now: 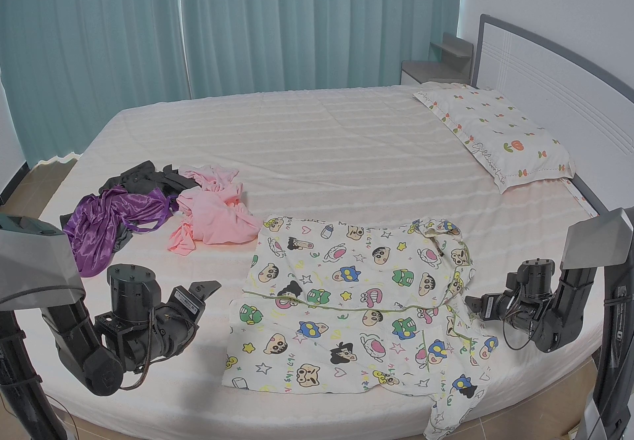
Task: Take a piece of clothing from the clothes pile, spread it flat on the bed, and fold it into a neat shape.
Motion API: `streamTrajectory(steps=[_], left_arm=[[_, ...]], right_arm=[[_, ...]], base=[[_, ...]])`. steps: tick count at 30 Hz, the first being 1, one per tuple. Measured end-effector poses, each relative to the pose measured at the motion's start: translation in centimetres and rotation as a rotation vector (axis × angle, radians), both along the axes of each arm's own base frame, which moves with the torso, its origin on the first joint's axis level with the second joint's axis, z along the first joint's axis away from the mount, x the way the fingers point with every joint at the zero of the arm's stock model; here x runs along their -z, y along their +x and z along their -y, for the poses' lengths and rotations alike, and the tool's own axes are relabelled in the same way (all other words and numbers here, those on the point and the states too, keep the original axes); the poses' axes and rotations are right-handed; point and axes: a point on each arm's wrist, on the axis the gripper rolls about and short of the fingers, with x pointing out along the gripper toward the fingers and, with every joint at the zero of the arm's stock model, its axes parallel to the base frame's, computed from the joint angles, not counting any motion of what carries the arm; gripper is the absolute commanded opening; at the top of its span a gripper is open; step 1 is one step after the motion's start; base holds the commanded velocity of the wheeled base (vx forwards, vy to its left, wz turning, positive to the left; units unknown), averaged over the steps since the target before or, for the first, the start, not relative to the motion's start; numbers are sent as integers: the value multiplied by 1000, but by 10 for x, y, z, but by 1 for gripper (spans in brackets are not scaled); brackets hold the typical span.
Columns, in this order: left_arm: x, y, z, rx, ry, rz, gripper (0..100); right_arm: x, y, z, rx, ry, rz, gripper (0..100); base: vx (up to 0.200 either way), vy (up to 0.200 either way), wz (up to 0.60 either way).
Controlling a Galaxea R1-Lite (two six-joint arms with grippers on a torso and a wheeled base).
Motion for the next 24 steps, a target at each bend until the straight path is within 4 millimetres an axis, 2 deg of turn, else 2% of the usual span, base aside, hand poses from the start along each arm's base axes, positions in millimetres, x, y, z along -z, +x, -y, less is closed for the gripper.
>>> streamTrajectory(steps=[20, 21, 24], left_arm=[[9, 0, 2, 7, 16, -31, 100], [10, 0, 2, 7, 17, -32, 100], [10, 0, 2, 6, 17, -33, 100]], right_arm=[[8, 12, -13, -40, -2, -52, 100], [9, 12, -14, -44, -2, -54, 0], [9, 11, -16, -50, -3, -57, 0]], base=[[0, 0, 0], [0, 0, 0], [0, 0, 0]])
